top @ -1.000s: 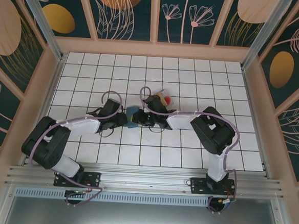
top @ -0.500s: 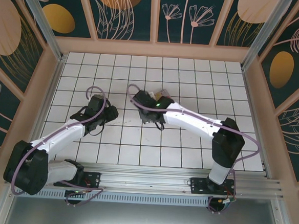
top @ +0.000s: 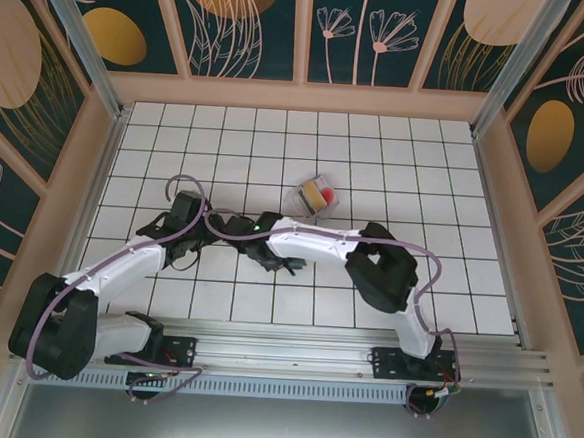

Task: Put the credit cards into the card holder

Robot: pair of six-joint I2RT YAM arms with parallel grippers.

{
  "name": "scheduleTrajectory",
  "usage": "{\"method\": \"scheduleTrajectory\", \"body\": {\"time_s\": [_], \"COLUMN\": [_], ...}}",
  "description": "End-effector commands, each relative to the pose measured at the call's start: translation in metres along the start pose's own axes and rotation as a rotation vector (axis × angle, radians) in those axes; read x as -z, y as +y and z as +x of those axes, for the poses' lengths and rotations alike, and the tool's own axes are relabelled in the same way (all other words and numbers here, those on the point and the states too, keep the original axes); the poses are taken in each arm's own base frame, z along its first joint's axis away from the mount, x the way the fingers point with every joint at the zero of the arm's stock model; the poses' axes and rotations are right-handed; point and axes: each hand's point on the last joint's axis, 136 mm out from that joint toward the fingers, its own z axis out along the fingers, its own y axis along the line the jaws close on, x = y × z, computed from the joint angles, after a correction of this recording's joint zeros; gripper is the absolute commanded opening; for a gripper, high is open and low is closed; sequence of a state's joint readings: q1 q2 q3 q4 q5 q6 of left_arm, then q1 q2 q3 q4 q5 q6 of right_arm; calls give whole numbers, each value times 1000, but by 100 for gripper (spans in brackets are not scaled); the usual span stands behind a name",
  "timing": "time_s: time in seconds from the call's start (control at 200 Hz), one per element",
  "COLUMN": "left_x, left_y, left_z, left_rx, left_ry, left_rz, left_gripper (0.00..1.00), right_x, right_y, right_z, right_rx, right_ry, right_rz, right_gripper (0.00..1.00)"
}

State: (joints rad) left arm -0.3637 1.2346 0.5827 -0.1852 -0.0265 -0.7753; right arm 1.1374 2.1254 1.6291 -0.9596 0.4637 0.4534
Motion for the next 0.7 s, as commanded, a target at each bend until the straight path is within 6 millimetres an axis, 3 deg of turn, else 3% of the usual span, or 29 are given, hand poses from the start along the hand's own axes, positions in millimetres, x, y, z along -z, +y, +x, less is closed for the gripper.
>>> {"method": "scheduleTrajectory", "body": {"time_s": [0.0, 0.16, 0.28, 0.385, 0.515, 0.696], "left_x": [-5, -7, -6, -8, -17, -24], "left_y": [4, -4, -24, -44, -57, -85], "left_z": [11, 9, 10, 15, 28, 42], "left_rx": [-3, -6, -4, 5, 5, -76], "left_ry": [48, 62, 77, 109, 180, 233], "left_rz": [0, 25, 130, 251, 316, 337], "left_gripper": [51, 50, 49, 49, 46, 44], "right_x": [5, 33, 64, 81, 59, 29], "right_y": [31, 28, 9, -19, -63, -85], "right_z": [-27, -45, -56, -61, -51, -27], "right_rx": [-37, -90, -175, -275, -409, -498], "right_ry": [-61, -137, -226, -281, -248, -177], "right_rz": [-100, -225, -346, -457, -552, -691], "right_gripper": [45, 50, 50, 50, 48, 43]}}
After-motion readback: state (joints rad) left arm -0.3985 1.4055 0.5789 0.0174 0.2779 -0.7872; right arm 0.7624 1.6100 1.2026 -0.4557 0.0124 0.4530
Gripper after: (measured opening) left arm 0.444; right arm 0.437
